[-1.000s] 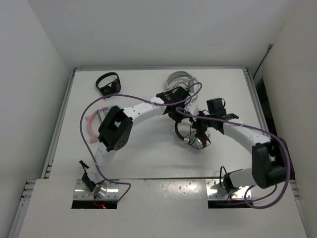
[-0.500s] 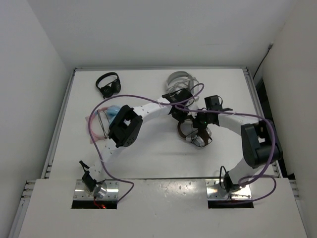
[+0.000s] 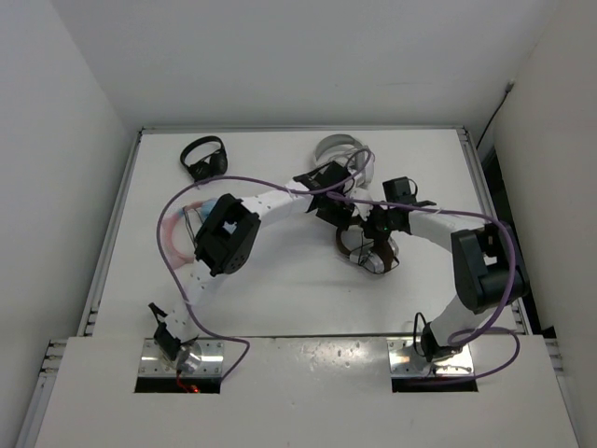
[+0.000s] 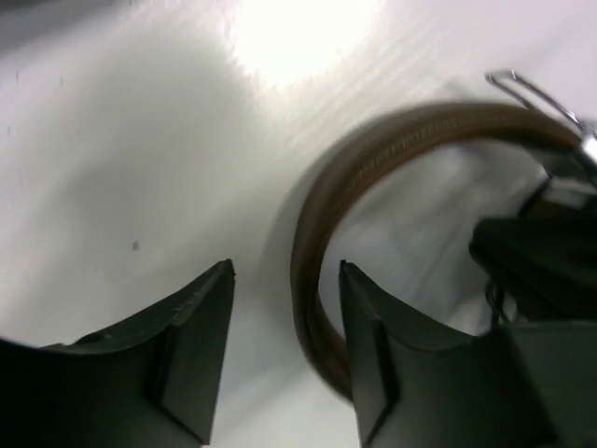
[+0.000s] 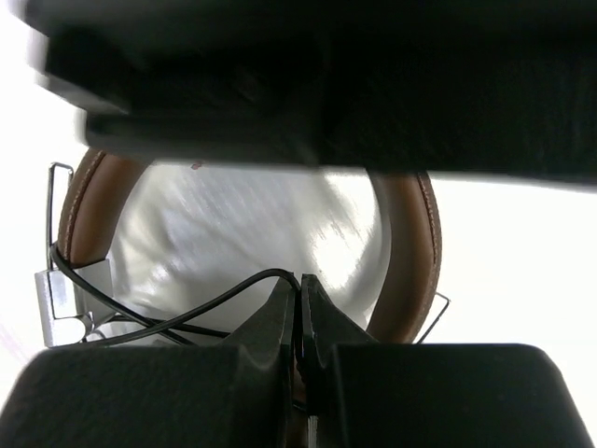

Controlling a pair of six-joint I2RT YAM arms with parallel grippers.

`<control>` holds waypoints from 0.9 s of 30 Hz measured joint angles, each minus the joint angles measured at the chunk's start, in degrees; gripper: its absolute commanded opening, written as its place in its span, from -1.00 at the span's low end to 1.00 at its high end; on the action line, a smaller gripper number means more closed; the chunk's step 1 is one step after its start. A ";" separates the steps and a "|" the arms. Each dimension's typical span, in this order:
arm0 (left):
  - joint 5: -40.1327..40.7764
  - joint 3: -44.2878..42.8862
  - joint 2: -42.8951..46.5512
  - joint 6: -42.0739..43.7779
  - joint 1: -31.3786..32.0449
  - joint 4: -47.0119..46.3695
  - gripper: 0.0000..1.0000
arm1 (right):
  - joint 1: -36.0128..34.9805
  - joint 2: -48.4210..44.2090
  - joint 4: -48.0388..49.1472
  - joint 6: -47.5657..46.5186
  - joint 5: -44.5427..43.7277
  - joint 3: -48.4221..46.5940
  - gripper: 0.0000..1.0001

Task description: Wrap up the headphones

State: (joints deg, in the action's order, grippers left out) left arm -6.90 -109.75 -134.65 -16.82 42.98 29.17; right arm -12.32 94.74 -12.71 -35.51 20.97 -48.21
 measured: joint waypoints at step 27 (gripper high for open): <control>-25.46 24.76 15.34 -13.70 -4.07 -20.13 -0.22 | -0.81 0.42 -1.55 1.86 -0.20 -0.74 -0.97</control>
State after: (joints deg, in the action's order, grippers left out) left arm -32.36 -84.99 -119.31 -30.52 38.92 9.04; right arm -13.13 95.15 -14.26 -33.65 20.78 -48.95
